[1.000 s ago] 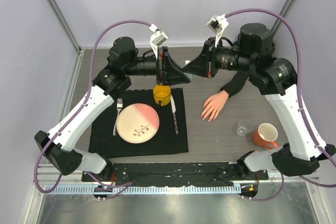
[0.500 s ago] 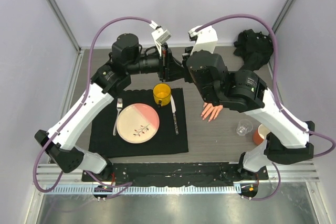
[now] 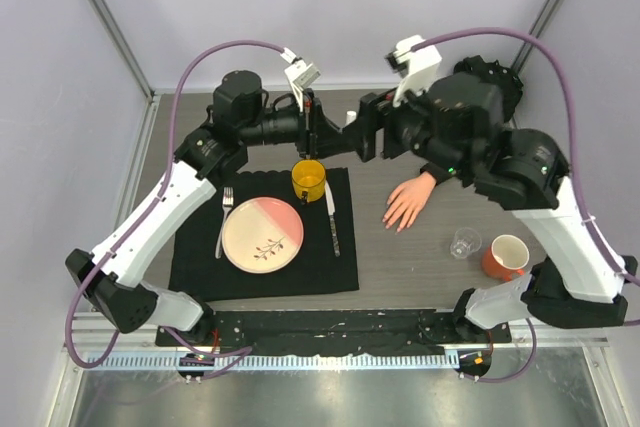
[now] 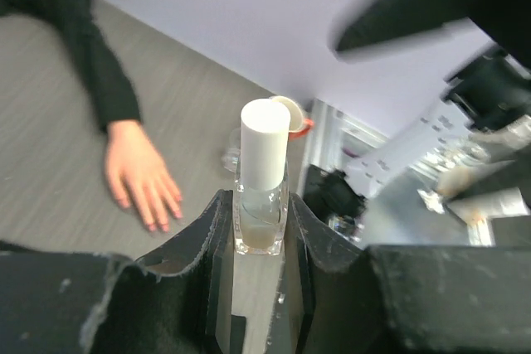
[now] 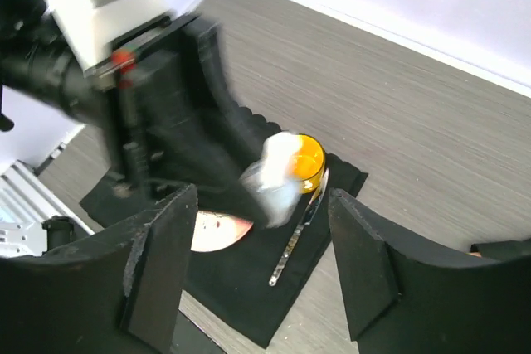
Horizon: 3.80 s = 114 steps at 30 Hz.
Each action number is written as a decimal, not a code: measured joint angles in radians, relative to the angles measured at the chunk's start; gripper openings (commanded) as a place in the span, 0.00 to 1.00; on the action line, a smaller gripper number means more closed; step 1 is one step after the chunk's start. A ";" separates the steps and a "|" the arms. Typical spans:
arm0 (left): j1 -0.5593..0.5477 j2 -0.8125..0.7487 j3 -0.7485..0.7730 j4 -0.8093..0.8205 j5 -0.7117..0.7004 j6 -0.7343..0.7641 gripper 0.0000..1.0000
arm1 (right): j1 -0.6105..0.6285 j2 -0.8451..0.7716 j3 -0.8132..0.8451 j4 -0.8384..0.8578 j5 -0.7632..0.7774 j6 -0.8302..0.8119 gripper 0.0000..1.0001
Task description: Paint the nails
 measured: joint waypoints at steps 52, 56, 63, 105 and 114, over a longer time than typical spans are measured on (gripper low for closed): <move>-0.023 0.045 0.112 -0.046 0.057 -0.034 0.00 | -0.101 -0.071 -0.204 0.175 -0.120 0.050 0.01; -0.031 0.060 0.158 -0.097 0.005 0.010 0.00 | 0.093 0.151 0.117 -0.080 0.362 0.109 0.01; -0.021 0.063 0.164 -0.137 -0.056 0.071 0.00 | 0.128 0.281 0.265 -0.193 0.536 0.162 0.36; -0.023 -0.083 -0.074 0.172 0.261 -0.089 0.00 | -0.440 -0.061 -0.189 0.233 -1.087 0.066 0.01; -0.054 -0.014 0.132 -0.135 -0.091 0.083 0.00 | -0.303 -0.063 -0.184 0.255 -0.585 0.024 0.01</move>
